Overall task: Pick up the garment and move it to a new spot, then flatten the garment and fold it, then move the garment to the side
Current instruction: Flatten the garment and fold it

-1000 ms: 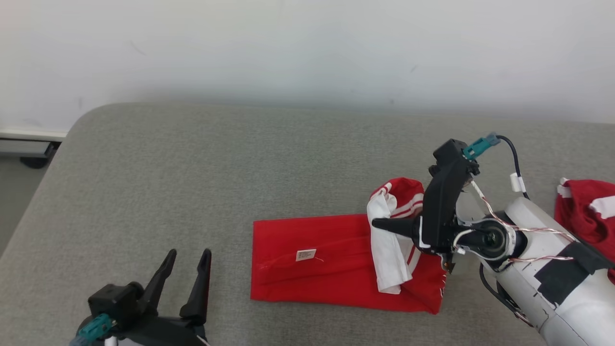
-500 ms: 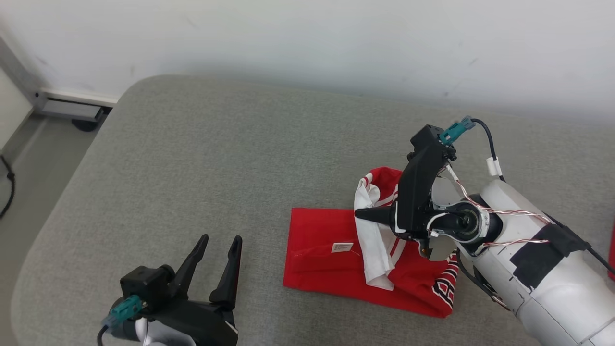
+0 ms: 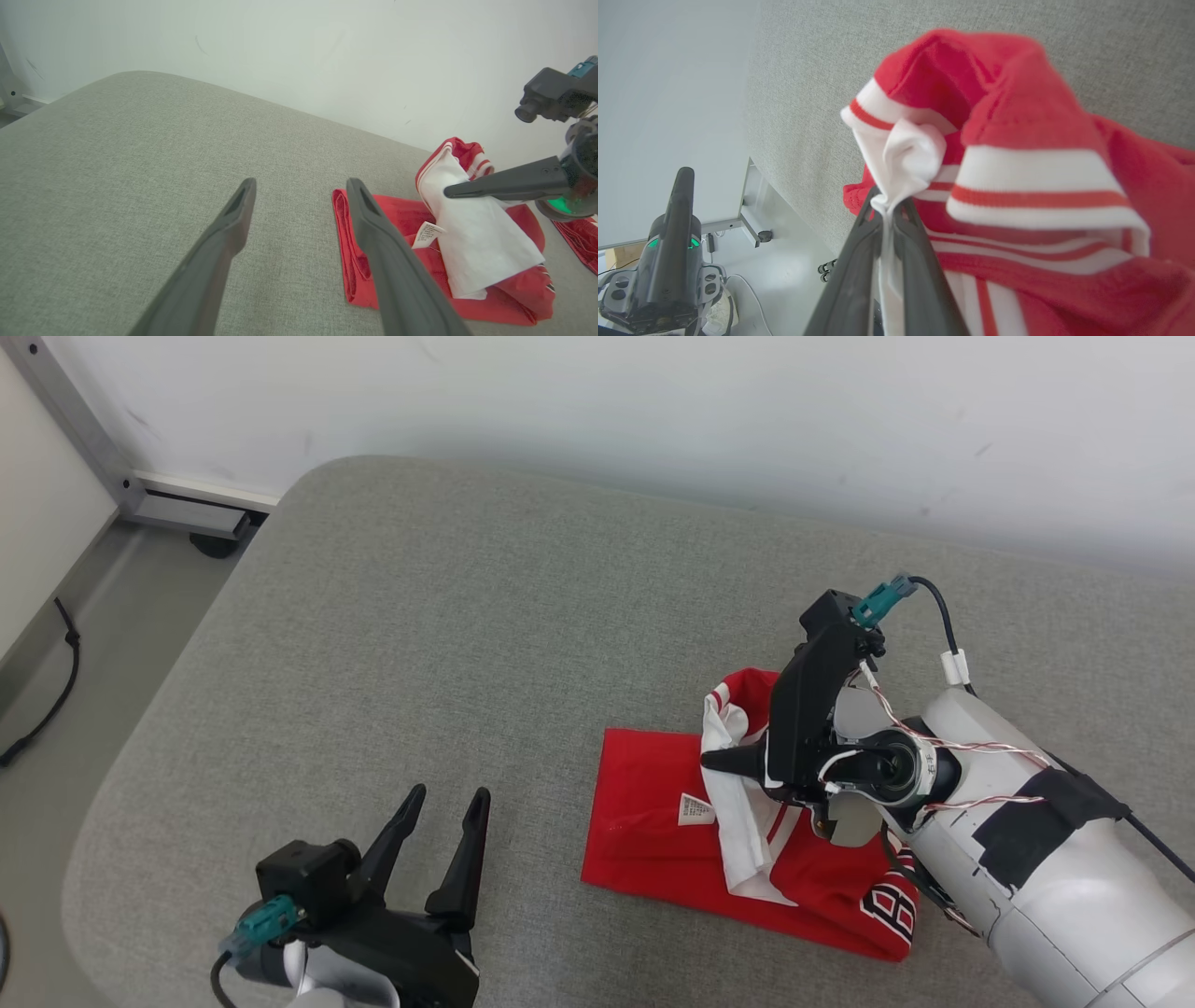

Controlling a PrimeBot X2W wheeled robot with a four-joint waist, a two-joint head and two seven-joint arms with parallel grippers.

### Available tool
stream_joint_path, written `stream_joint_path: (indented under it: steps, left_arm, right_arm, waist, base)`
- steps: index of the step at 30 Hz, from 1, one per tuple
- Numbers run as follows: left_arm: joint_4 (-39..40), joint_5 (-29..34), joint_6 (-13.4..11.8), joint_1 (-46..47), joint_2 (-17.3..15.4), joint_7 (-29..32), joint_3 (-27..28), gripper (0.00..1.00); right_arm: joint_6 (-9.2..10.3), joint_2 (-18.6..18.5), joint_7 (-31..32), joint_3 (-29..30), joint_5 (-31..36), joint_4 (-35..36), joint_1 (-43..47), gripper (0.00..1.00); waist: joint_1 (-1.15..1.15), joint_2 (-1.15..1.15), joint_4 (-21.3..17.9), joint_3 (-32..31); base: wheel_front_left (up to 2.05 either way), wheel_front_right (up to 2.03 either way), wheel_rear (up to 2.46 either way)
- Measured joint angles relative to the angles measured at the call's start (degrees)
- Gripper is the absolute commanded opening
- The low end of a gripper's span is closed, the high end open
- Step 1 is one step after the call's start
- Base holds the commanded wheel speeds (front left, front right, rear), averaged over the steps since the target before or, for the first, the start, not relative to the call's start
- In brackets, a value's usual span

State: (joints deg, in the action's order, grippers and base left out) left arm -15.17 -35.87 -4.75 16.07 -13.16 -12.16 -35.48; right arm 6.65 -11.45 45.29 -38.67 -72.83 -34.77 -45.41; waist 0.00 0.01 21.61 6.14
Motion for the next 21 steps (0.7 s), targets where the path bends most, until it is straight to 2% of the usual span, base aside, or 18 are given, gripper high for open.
stream_joint_path:
  steps: [10,11,12,13,21]
  left_arm:
    - [-2.4,0.0,0.7,2.0,1.6,-0.3,-0.5,1.00]
    - [-2.6,0.0,0.7,2.0,1.7,-0.5,-0.5,1.00]
    - [-2.9,0.0,0.7,2.0,1.7,-0.5,-0.5,1.00]
    - [-3.2,0.0,0.7,2.0,1.7,-0.5,-0.5,1.00]
    - [-4.8,0.0,0.7,-0.5,0.1,-0.6,-0.2,1.00]
  right_arm:
    - [0.18,1.2,-0.3,-0.5,0.2,-3.1,-0.8,0.00]
    - [0.18,1.3,0.1,-0.8,0.6,-3.6,-1.1,0.33]
    - [0.16,1.3,0.0,-0.9,1.0,-4.0,-1.1,0.61]
    - [0.16,1.5,-0.4,-0.7,1.0,-4.3,-1.2,1.00]
    - [-1.15,1.9,-1.4,1.9,-0.4,-4.9,-2.5,1.00]
  waist:
    - [0.00,0.00,1.7,0.1]
    - [0.00,0.00,1.8,0.0]
    - [0.00,0.00,1.8,-0.2]
    - [0.00,0.00,1.8,-0.4]
    - [0.00,0.00,0.3,-2.3]
  base:
    - [0.00,0.00,0.00]
    - [0.00,0.00,0.00]
    - [0.00,0.00,0.00]
    - [0.00,0.00,0.00]
    - [0.00,0.00,0.00]
